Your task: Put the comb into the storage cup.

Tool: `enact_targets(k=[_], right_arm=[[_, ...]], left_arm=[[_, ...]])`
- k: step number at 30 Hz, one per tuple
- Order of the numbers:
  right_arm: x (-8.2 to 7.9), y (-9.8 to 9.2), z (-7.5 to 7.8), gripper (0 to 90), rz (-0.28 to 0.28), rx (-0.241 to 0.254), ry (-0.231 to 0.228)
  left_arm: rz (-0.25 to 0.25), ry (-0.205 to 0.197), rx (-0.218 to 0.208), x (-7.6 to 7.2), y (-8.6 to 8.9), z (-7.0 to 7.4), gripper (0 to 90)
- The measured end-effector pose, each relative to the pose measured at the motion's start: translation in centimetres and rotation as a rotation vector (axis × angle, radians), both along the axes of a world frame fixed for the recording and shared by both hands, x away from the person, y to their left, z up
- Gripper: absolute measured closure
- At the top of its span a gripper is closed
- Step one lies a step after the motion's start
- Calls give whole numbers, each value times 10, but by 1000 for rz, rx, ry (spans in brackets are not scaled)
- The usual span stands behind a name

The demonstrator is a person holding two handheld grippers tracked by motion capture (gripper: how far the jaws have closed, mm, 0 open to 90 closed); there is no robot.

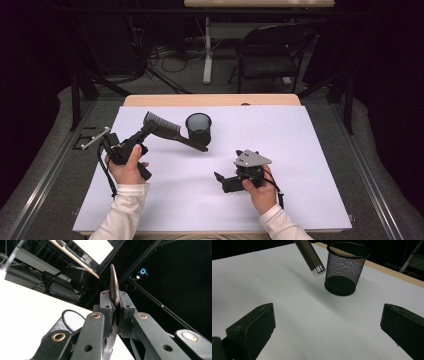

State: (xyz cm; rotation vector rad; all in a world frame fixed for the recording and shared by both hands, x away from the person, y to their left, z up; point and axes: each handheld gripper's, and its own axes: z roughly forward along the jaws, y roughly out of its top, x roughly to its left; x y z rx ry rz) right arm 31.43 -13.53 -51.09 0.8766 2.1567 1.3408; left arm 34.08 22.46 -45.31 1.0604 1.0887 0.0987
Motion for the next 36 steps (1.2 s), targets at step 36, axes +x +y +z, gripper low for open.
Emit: enact_targets(k=[36], right_arm=[[-11, -45, 10, 65, -151, 62, 11]], left_arm=[[30, -15, 68, 13, -5, 22, 845]])
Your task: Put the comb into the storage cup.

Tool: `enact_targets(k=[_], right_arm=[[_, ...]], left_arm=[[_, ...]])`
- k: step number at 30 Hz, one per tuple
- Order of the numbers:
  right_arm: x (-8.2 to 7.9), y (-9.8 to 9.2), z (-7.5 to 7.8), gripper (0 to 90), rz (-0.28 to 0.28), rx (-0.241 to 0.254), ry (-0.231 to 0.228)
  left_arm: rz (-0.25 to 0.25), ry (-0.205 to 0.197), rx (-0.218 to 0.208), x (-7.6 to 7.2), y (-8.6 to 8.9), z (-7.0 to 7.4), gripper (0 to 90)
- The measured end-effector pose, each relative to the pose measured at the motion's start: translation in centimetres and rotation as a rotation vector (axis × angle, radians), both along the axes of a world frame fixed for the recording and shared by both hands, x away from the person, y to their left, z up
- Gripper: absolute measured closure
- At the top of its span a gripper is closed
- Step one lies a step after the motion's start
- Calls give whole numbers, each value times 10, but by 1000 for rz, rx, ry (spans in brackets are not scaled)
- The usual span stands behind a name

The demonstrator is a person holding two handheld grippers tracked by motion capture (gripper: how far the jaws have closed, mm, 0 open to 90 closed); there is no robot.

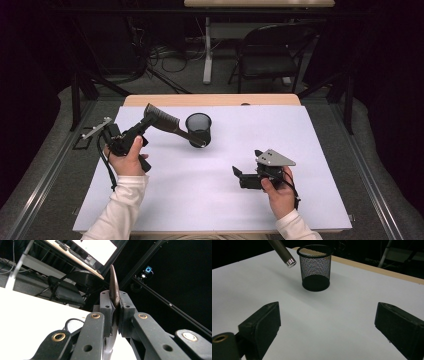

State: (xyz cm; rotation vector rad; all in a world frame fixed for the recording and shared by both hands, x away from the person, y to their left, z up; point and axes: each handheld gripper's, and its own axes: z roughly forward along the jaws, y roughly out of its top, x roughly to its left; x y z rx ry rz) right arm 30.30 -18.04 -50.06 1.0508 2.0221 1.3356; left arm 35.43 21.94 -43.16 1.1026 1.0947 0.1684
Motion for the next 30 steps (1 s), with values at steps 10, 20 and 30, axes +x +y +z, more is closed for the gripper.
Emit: enact_targets(k=[10, 20, 30], right_arm=[[-7, -14, -4, 56, -21, 5, 9], [-9, -19, -9, 56, -31, 16, 14], [-11, -20, -12, 55, -32, 17, 18]], left_arm=[[11, -5, 26, 8, 0, 11, 846], [40, -20, 65, 15, 2, 26, 846], [61, -17, 94, 24, -1, 36, 845]])
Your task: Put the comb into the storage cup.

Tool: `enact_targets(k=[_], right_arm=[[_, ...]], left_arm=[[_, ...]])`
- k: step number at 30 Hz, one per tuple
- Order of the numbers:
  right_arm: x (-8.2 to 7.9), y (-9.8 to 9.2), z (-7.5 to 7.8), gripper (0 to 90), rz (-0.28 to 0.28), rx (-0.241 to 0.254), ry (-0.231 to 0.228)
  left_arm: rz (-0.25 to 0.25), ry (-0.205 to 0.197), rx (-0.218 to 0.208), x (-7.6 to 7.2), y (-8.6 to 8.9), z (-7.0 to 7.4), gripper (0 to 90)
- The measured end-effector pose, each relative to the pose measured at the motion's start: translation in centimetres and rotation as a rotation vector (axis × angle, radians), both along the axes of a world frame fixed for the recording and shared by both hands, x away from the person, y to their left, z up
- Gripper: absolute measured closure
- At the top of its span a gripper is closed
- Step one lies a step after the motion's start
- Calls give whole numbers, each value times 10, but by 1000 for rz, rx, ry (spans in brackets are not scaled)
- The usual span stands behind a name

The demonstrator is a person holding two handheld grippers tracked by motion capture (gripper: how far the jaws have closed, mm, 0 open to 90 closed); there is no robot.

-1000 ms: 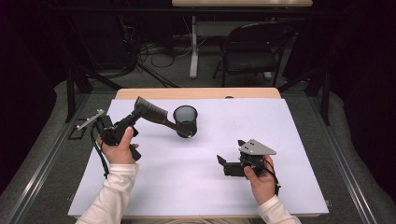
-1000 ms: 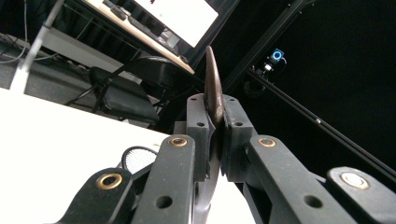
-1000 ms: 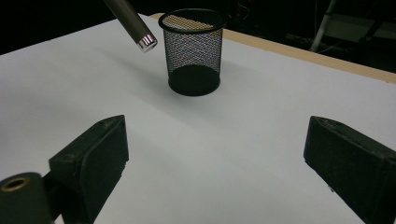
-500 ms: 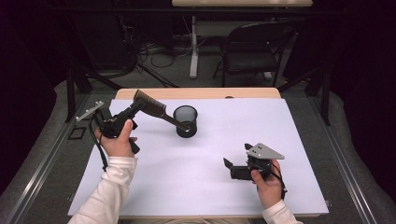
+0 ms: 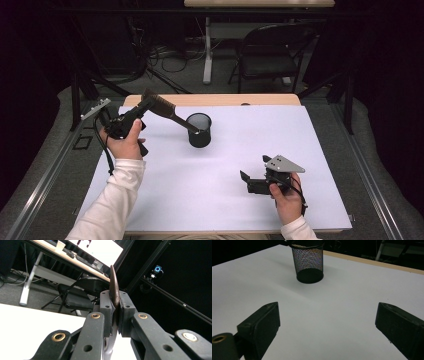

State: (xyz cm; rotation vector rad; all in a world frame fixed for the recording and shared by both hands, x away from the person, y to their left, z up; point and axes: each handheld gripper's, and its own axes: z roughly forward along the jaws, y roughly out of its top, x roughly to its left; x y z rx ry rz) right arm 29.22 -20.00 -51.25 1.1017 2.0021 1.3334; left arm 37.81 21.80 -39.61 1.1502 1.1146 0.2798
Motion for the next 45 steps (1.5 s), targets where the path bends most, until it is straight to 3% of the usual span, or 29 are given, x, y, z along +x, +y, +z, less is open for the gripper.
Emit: enact_targets(k=[23, 45], right_arm=[[0, 2, -5, 56, 8, -20, -2], [1, 2, -7, 56, 17, -23, 5]], left_arm=[[68, 26, 39, 24, -8, 8, 845], [118, 91, 65, 48, -22, -3, 846]])
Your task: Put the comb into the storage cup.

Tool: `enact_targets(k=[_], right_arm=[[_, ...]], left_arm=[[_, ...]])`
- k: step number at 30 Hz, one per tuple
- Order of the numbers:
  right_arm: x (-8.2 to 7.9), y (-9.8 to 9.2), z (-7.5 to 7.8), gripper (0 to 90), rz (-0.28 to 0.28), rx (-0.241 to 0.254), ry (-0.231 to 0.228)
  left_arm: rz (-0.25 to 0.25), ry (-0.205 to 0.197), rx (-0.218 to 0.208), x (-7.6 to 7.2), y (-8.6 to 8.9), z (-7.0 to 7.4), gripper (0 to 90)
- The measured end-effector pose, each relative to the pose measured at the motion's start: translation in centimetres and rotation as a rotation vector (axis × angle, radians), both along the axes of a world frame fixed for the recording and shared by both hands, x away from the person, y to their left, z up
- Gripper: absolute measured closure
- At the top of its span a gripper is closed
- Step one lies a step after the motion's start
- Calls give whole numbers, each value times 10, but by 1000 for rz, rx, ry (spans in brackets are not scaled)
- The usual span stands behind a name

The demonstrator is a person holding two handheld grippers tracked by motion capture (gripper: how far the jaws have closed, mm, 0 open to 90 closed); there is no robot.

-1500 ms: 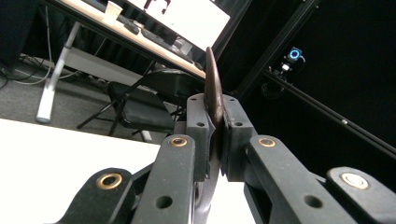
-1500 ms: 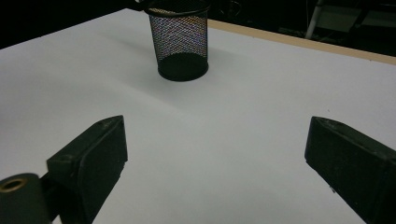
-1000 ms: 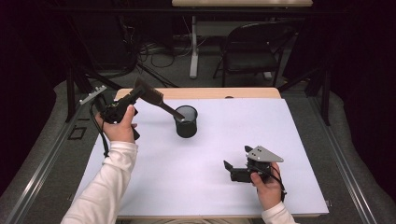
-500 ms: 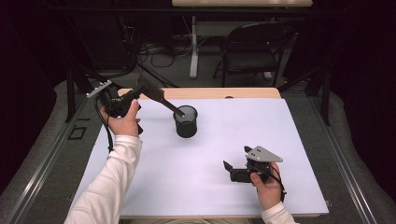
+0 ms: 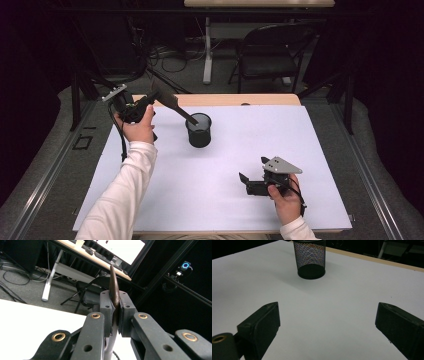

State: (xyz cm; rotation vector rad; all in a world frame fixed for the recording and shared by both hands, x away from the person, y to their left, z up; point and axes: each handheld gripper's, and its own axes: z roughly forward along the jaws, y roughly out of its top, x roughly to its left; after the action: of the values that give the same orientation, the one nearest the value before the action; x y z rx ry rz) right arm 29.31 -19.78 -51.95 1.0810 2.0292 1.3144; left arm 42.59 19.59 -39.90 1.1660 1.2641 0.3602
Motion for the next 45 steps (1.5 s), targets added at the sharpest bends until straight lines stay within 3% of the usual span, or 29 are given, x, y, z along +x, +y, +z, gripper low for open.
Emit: enact_targets(k=[45], right_arm=[[1, 0, -2, 57, 14, -7, 2]], left_arm=[[-27, 87, 53, 18, -36, -31, 845]])
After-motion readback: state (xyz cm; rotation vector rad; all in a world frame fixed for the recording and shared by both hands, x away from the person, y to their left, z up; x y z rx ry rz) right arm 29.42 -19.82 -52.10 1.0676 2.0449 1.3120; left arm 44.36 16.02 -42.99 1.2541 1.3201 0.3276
